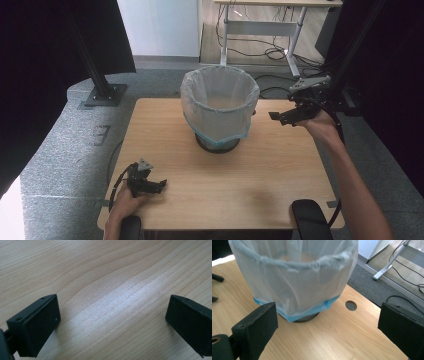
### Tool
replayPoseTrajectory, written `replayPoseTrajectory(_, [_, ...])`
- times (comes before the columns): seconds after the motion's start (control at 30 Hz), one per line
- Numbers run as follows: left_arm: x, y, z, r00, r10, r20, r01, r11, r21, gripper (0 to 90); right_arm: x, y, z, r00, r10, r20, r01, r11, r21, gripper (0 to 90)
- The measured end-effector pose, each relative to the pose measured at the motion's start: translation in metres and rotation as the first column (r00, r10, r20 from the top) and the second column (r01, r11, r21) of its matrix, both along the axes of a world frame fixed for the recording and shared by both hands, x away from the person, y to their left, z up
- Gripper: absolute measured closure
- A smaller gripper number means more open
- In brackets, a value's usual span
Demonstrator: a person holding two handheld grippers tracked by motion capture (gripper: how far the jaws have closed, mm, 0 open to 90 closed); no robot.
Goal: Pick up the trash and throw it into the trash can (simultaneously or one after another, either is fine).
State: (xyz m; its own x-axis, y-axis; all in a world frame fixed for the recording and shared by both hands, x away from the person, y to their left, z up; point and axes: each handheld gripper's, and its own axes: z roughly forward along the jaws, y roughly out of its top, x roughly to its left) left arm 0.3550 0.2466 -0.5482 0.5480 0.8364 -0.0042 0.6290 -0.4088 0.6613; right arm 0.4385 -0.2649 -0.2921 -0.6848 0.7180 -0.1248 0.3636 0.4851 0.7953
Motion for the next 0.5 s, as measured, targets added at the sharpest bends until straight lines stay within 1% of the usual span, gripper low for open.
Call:
replayPoseTrajectory(0.13, [0.0, 0.0, 0.0, 1.0, 0.0, 0.0, 0.0, 1.0, 0.0, 0.0, -0.007, -0.008, -0.01, 0.9999, -0.012, 0.006, 0.012, 1.0, -0.006, 2.2])
replayPoseTrajectory(0.37, [0.0, 0.0, 0.0, 1.0, 0.0, 0.0, 0.0, 1.0, 0.0, 0.0, -0.021, -0.021, -0.029, 0.9994, -0.032, 0.015, 0.032, 0.999, 0.003, 2.3])
replayPoseTrajectory(0.5, [0.0, 0.0, 0.0, 1.0, 0.001, 0.002, -0.001, 1.0, 0.0, 0.0, -0.027, -0.025, -0.038, 0.9992, -0.038, 0.016, 0.038, 0.999, 0.006, 2.3])
